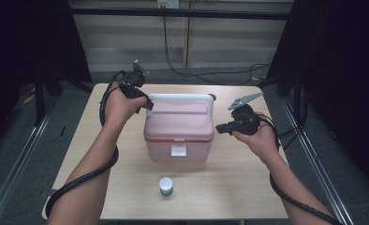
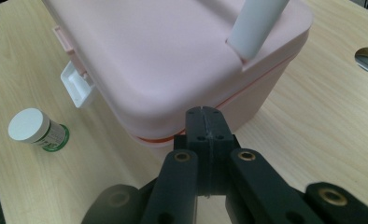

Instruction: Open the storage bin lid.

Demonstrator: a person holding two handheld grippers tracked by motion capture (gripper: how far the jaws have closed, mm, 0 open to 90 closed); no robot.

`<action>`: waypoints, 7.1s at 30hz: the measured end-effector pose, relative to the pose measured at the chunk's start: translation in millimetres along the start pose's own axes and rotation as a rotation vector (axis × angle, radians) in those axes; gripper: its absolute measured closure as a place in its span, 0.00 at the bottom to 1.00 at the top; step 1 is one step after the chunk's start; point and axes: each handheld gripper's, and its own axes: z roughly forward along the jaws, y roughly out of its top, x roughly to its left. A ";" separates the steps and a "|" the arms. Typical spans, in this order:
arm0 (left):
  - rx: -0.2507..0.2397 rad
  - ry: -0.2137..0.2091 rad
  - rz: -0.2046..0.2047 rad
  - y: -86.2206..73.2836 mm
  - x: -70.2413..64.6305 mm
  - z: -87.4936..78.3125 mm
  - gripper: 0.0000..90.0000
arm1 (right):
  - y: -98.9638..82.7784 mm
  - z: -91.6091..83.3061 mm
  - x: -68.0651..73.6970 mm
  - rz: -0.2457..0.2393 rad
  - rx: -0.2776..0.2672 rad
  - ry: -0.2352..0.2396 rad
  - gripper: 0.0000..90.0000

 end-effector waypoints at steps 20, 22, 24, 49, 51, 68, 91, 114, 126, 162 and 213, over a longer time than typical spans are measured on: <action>-0.011 -0.035 -0.002 4.5 6.4 -7.0 0.80 | -6.0 9.1 0.7 -0.015 0.040 0.021 1.00; -0.021 -0.036 -0.009 5.5 6.2 -7.9 0.80 | -5.8 10.0 1.6 -0.008 0.045 0.022 1.00; -0.020 -0.038 -0.013 6.1 6.1 -8.6 0.80 | -5.2 11.1 2.3 -0.011 0.044 0.026 1.00; -0.036 -0.035 -0.022 11.1 7.6 -15.0 0.80 | 5.2 18.4 7.6 -0.023 0.048 0.057 1.00; -0.037 -0.035 -0.022 11.3 7.8 -15.0 0.80 | 6.3 19.7 8.5 -0.027 0.050 0.057 1.00; -0.038 -0.042 -0.024 7.3 8.0 -11.8 0.80 | 12.2 24.6 9.7 -0.022 0.039 0.066 1.00; -0.114 -0.028 -0.021 -3.4 19.7 -12.1 0.64 | 17.2 21.0 9.3 -0.028 0.024 0.061 1.00; -0.050 -0.005 -0.023 -41.6 42.3 -7.3 0.52 | 21.0 19.5 11.6 -0.034 0.033 0.040 1.00; -0.022 -0.033 -0.022 -53.0 42.9 2.4 0.52 | 24.2 15.5 11.9 -0.036 0.018 0.038 1.00; -0.003 -0.113 0.016 -59.3 20.2 6.0 0.50 | 36.8 8.4 10.3 -0.023 0.007 0.018 1.00; -0.132 -0.053 0.057 -20.2 7.0 -20.9 0.55 | 1.6 32.4 10.1 -0.015 0.039 0.064 1.00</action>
